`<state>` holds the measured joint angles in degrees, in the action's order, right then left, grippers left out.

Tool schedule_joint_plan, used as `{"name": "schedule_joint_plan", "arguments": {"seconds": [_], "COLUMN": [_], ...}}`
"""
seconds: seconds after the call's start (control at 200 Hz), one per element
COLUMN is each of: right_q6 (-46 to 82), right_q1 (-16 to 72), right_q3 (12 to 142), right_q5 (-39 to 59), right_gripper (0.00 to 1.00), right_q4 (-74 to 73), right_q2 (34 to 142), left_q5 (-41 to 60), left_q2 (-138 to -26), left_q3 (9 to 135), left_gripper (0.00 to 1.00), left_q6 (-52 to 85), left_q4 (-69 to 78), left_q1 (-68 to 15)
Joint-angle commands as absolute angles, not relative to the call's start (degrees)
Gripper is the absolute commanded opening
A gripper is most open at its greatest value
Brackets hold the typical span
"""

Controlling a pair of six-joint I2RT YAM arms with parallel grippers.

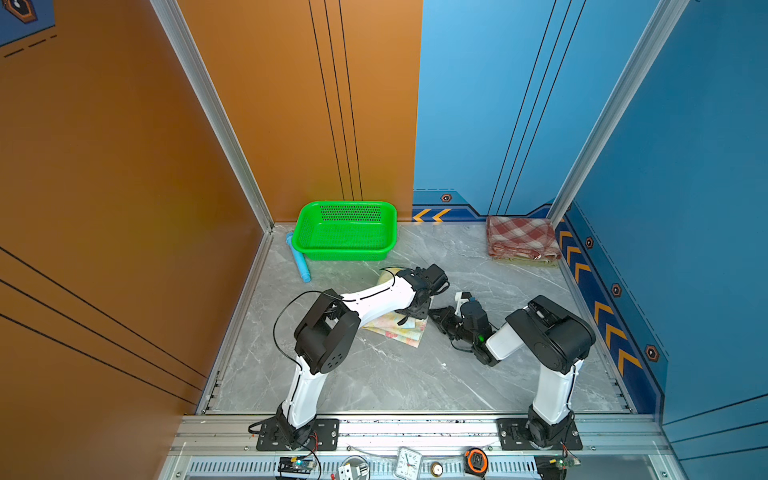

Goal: Fold and stack the skirts

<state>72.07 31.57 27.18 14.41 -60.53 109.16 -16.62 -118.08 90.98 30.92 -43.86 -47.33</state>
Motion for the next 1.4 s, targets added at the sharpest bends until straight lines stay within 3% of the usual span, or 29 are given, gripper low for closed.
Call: {"name": "schedule_joint_plan", "arguments": {"seconds": [0.0,0.385,0.506,0.601,1.121,1.392], "right_q6": [71.91,71.74,71.72,71.75,72.62,72.77], "right_q1": [32.09,32.21,32.23,32.23,33.23,33.6], "right_q3": [25.84,26.19,26.02,25.88,25.83,25.87], "right_q5": [14.02,14.06,14.07,13.97,13.1,13.06], "right_gripper": [0.14,0.14,0.14,0.14,0.14,0.14], "right_q4": [-49.94,-49.92,-50.19,-50.27,-51.59,-51.87], "right_q2": [111.98,112.42,112.51,112.5,113.28,113.23], "left_q5": [-17.58,-16.81,-16.8,-16.85,-16.5,-15.46], "left_q2": [-120.64,-122.2,-122.73,-122.87,-116.07,-117.69], "left_q3": [92.08,93.33,93.34,93.34,96.2,99.42], "left_gripper": [0.43,0.44,0.26,0.0,0.0,0.0], "left_q6": [30.38,30.75,30.77,30.68,31.29,31.54], "left_q4": [-44.65,-44.68,-44.74,-44.67,-44.67,-44.68], "left_q1": [-48.14,-48.52,-48.53,-48.49,-48.45,-48.54]}}
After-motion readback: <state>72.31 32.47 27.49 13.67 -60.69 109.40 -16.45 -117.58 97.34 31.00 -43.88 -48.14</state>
